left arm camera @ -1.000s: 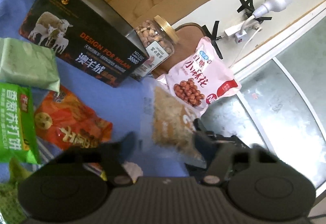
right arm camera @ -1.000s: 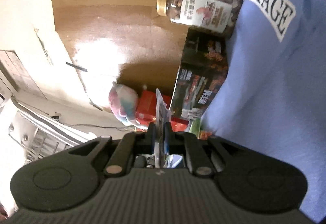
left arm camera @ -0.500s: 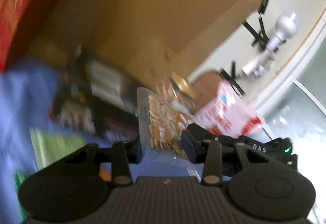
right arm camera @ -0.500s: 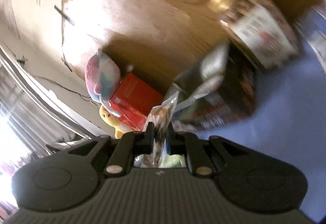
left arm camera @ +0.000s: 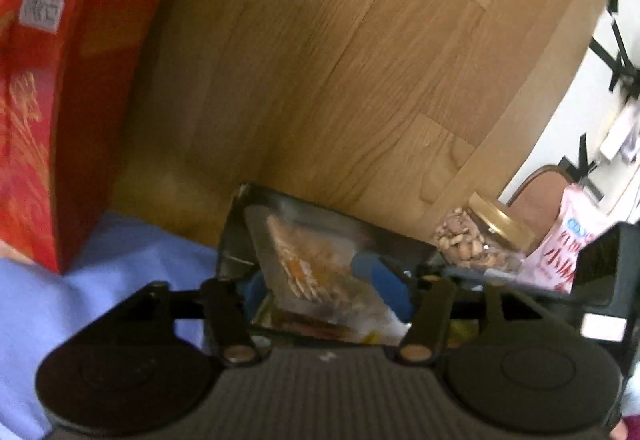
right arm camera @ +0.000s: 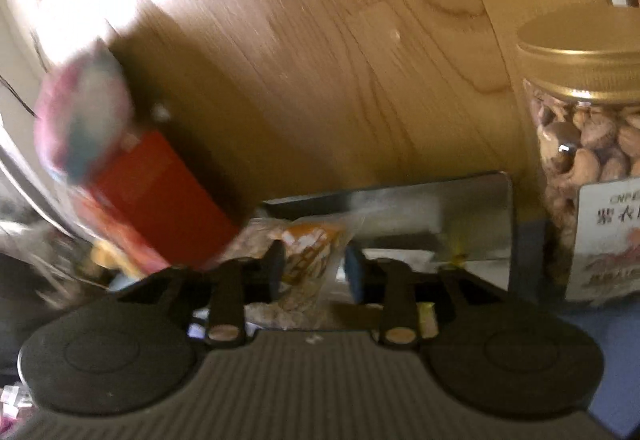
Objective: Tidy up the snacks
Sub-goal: 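Lower the seed packet into the black tin box and release, then grasp the light green packet with the left gripper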
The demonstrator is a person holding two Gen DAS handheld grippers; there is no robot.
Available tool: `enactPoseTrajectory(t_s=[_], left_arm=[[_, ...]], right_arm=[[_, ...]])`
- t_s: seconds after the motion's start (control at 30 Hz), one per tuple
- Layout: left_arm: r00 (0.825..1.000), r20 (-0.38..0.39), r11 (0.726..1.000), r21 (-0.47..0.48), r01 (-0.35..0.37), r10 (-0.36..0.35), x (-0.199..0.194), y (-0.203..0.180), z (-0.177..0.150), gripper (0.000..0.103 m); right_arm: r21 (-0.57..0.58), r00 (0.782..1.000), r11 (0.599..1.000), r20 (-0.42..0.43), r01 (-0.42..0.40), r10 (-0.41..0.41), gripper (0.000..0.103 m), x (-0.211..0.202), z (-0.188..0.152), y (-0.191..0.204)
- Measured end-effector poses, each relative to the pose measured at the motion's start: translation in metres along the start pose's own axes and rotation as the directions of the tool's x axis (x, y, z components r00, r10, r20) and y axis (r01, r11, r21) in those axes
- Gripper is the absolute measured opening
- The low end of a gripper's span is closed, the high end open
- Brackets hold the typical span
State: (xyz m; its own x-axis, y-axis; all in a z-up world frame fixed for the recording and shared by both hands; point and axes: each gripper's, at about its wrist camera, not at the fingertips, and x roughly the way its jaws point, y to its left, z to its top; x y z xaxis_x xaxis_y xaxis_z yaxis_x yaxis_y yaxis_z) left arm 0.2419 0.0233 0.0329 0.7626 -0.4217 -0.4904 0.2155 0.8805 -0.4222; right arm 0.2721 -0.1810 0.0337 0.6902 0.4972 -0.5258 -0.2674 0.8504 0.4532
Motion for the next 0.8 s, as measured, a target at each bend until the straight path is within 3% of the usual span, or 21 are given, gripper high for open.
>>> enactPoseTrajectory(t_s=[0.17,0.33,0.43,0.57,0.67,0.8], left_arm=[[0.998,0.063,1.0,-0.021,-0.001,0.002,-0.033,0.006,0.0,0.074],[0.997,0.058,0.99,-0.137,-0.035,0.043,-0.072,0.034,-0.011,0.074],[0.999,-0.015,0.98,-0.193,-0.043,0.041,-0.08,0.049,-0.033,0.074],[0.994,-0.101,0.972,-0.227,-0.054,0.031,-0.076,0.064,-0.061,0.074],[0.989,-0.142,0.955,-0.295,-0.018,-0.025,-0.064,0.074,-0.074,0.074],[0.988,-0.13,0.956,-0.29,0.041,-0.082,-0.061,0.077,-0.076,0.071]], right_arm=[[-0.169,0.992,0.98,0.091,0.105,-0.09,0.057,-0.017,-0.012,0.022],[-0.208,0.987,0.978,0.158,0.024,0.009,0.057,-0.07,-0.032,0.027],[-0.193,0.994,0.977,0.041,-0.093,0.102,0.057,-0.081,-0.051,0.033],[-0.128,0.981,0.987,-0.177,-0.097,0.074,0.057,-0.059,-0.079,0.036],[-0.05,0.966,0.994,-0.244,-0.096,0.081,0.057,-0.043,-0.088,0.032],[0.053,0.951,0.994,-0.29,-0.096,0.107,0.057,-0.025,-0.091,0.029]])
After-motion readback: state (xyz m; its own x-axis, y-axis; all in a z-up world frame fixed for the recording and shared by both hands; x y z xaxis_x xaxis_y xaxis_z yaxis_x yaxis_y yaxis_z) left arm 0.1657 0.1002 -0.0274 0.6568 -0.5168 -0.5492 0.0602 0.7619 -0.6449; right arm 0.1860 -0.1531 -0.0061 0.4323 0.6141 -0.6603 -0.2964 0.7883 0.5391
